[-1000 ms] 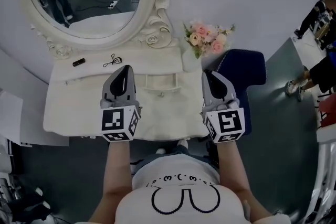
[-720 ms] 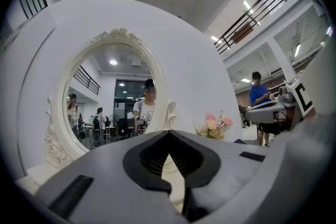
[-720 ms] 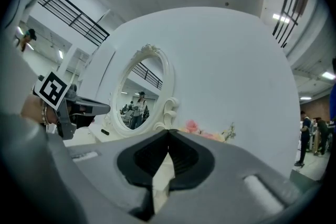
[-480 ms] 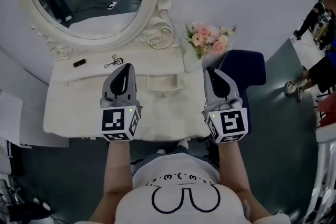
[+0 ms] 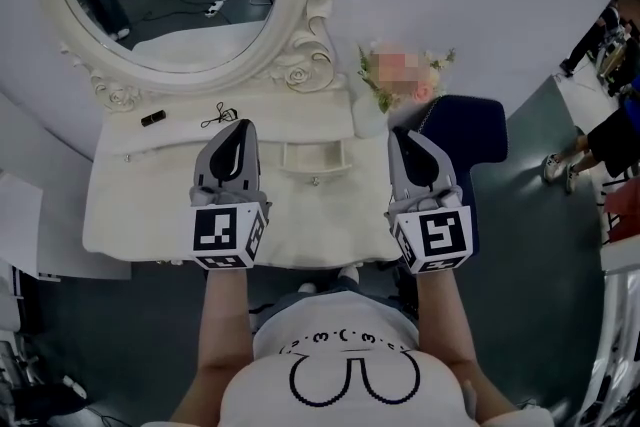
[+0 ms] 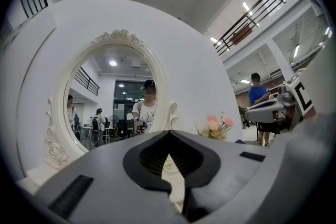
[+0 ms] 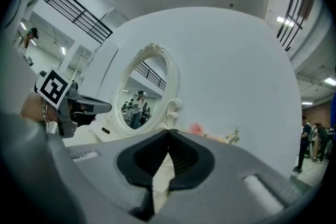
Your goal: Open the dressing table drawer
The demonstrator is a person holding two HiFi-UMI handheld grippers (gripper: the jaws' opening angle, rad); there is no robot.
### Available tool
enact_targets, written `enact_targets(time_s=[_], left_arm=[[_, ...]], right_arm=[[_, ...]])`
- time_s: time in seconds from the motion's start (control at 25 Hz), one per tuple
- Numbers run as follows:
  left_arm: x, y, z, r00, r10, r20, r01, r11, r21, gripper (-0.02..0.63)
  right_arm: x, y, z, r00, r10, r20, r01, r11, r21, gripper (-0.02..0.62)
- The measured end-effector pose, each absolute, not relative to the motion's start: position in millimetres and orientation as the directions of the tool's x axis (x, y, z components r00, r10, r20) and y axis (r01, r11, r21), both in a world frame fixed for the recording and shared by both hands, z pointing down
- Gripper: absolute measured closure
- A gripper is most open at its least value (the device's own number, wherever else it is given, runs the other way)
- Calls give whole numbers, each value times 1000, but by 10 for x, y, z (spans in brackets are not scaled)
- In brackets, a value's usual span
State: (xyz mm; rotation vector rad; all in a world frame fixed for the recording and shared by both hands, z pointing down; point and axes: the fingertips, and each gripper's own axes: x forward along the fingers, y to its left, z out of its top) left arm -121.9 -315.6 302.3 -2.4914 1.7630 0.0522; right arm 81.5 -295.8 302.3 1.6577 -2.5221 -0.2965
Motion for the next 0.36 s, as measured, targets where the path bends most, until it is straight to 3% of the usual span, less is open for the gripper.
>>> enact_targets(time_s=[0.36], left_arm=[[-1279,-3093,3044,334,-939,-85,-942,-331,-49,608]], right_arm=[[782,-2906,3045,-394,-919,-9,-897,382,221,598]])
